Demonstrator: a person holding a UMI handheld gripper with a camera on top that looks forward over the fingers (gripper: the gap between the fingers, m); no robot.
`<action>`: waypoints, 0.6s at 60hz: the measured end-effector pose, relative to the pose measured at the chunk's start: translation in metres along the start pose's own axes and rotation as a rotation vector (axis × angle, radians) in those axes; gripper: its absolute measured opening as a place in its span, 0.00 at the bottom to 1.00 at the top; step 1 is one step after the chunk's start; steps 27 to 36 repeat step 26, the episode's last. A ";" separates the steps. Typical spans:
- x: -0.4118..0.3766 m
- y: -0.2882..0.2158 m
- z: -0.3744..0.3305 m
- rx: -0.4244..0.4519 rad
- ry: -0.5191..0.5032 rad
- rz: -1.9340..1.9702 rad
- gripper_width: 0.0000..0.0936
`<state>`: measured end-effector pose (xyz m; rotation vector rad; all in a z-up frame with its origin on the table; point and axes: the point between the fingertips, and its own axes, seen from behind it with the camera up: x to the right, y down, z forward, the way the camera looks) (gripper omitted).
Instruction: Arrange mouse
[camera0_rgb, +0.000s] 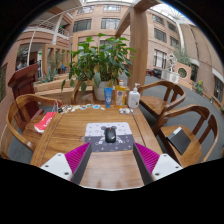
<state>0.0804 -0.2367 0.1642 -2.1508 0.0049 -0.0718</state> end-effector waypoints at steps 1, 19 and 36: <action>-0.001 0.001 -0.002 -0.001 -0.004 0.002 0.91; -0.003 0.012 -0.022 0.003 -0.016 -0.004 0.91; -0.001 0.014 -0.024 0.002 -0.011 -0.015 0.91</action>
